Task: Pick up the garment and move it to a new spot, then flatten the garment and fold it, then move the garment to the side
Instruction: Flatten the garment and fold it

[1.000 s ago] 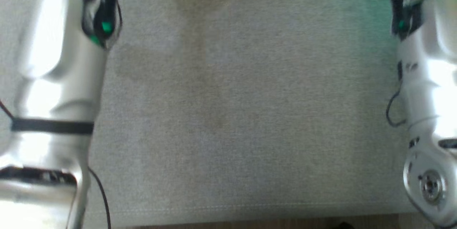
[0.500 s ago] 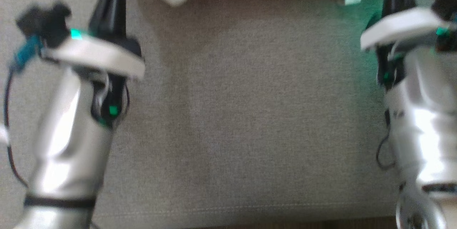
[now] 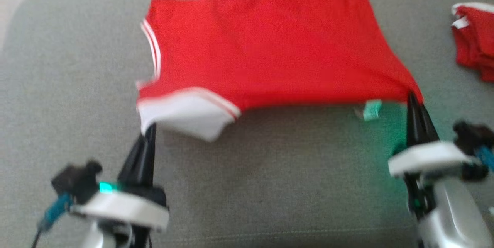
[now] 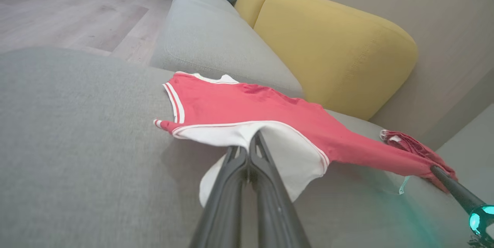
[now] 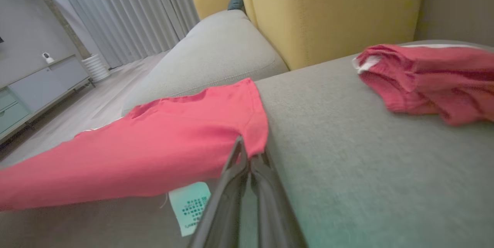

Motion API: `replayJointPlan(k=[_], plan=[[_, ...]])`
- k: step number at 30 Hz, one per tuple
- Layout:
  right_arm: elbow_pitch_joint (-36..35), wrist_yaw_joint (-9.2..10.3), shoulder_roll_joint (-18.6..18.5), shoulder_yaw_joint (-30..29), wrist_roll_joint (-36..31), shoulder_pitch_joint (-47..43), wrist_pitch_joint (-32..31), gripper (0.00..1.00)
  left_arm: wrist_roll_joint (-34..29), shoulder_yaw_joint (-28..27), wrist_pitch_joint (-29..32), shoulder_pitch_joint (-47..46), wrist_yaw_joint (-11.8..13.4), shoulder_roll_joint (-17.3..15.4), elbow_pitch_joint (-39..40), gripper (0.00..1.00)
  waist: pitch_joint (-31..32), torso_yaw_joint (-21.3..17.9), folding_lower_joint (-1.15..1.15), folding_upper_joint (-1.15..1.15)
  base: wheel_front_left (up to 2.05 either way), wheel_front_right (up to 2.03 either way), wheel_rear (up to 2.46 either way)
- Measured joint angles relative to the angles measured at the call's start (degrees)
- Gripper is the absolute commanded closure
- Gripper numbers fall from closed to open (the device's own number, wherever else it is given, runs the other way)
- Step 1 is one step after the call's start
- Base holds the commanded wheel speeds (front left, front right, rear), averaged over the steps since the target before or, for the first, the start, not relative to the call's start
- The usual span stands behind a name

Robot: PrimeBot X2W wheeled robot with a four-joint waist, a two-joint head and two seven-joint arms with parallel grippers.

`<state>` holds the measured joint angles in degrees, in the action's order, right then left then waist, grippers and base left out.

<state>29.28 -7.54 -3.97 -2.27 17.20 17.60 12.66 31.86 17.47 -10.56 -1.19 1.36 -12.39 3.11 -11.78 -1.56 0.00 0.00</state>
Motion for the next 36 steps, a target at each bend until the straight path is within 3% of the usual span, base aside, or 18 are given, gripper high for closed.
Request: replayJointPlan(k=[8,12,27,36], plan=[[-17.53,0.0,1.22,-3.07,0.37,-18.27,-7.68,1.0,1.6,0.52,2.35,14.24,3.42,-0.92,9.83,1.0,3.46,0.19,0.0,0.0,0.0,0.0,0.0],[-20.82,0.0,1.52,-3.01,1.22,-22.14,-11.12,1.0,2.43,1.3,3.03,16.57,4.11,-0.92,10.37,1.0,3.39,-0.15,0.0,0.0,0.0,0.0,0.0],[-10.36,0.0,1.51,1.37,9.13,-16.95,-12.76,1.0,5.64,1.75,3.8,8.66,2.1,1.16,2.59,1.0,2.31,-0.72,0.0,0.0,0.0,0.0,0.0],[-9.27,0.0,1.46,1.46,15.57,-8.08,-12.58,1.0,6.14,0.24,3.37,-6.77,-0.02,2.68,-7.21,1.0,-0.4,-1.26,0.0,0.0,0.0,0.0,0.0]])
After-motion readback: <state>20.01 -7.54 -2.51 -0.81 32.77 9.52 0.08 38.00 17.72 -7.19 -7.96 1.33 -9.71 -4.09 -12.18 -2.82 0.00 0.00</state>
